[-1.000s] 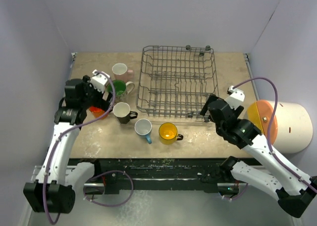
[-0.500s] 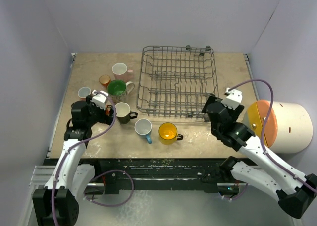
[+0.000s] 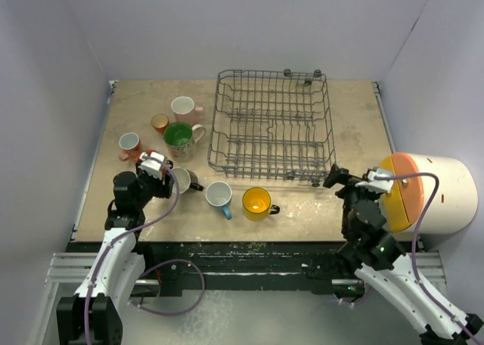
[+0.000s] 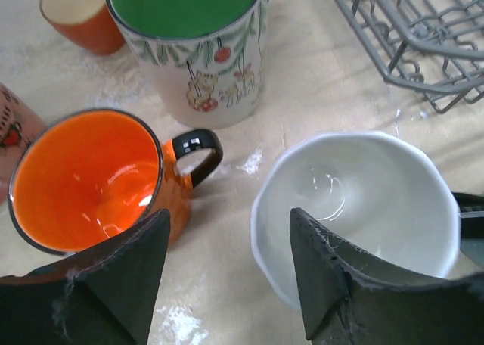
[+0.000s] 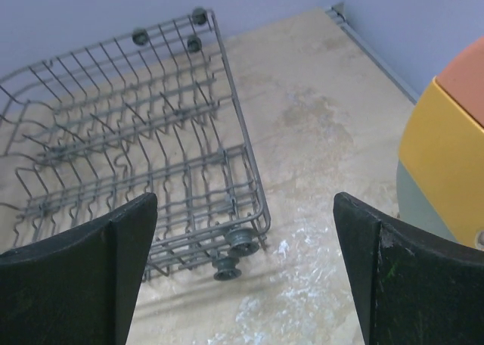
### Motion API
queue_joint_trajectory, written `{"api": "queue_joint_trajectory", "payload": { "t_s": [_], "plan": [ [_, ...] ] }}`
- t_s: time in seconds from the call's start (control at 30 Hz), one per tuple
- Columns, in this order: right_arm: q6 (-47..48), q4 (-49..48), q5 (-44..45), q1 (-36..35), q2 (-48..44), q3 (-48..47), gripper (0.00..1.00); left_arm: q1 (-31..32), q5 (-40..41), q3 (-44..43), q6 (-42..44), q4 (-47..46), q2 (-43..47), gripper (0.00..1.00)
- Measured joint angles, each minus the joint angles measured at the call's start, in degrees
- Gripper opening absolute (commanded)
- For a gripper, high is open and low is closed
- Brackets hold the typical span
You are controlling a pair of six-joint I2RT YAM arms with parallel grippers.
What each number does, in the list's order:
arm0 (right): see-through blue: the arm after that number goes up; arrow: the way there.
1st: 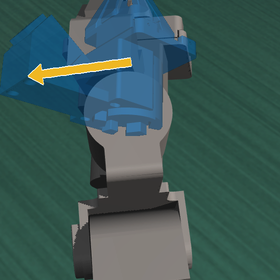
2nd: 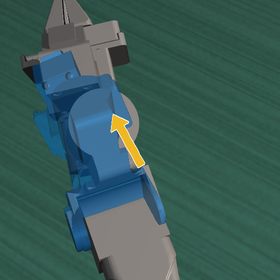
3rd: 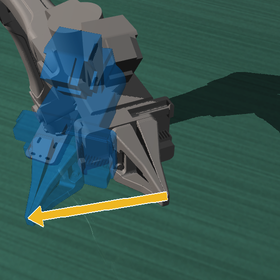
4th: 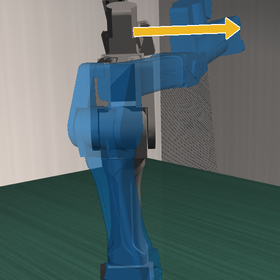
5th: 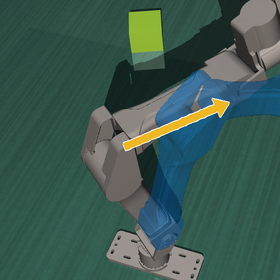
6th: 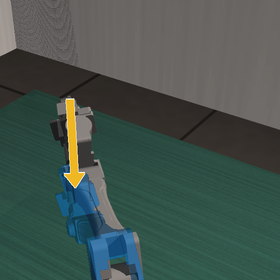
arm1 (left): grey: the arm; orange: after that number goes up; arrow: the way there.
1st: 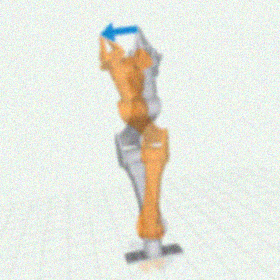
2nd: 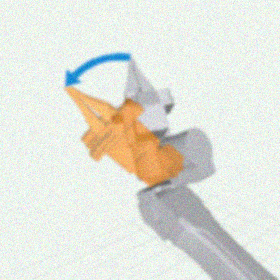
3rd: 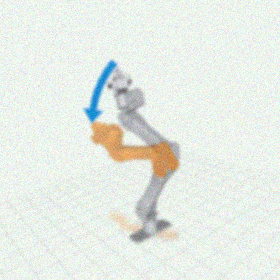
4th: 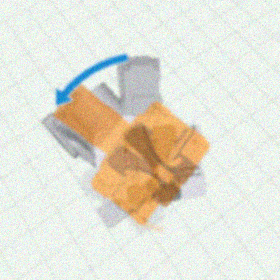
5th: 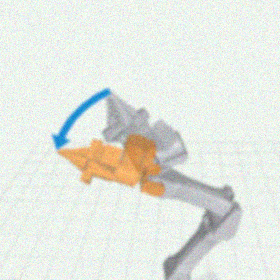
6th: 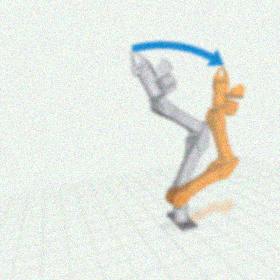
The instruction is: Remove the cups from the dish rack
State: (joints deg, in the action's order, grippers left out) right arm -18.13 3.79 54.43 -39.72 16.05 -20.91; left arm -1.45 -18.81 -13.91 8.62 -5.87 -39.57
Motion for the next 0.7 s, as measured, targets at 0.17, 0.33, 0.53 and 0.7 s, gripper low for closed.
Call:
{"api": "queue_joint_trajectory", "payload": {
  "t_s": [0.17,0.33,0.53,0.7],
  "plan": [
    [8.1,-6.7,0.5,0.0,-11.1,7.3,1.00,0.0,3.1,1.8,-0.8,1.2,2.3,0.99],
    [10.5,-8.0,3.1,0.0,-14.1,10.8,1.00,0.0,8.9,5.6,-3.6,-2.3,6.8,0.99],
    [12.0,-10.6,5.0,0.0,-8.7,10.9,1.00,-0.2,10.8,11.1,-4.8,-3.6,12.2,0.99],
    [14.7,-16.3,4.3,0.0,-4.9,14.1,1.00,-0.2,11.4,11.1,-5.0,-4.8,11.5,0.99]
  ]
}}
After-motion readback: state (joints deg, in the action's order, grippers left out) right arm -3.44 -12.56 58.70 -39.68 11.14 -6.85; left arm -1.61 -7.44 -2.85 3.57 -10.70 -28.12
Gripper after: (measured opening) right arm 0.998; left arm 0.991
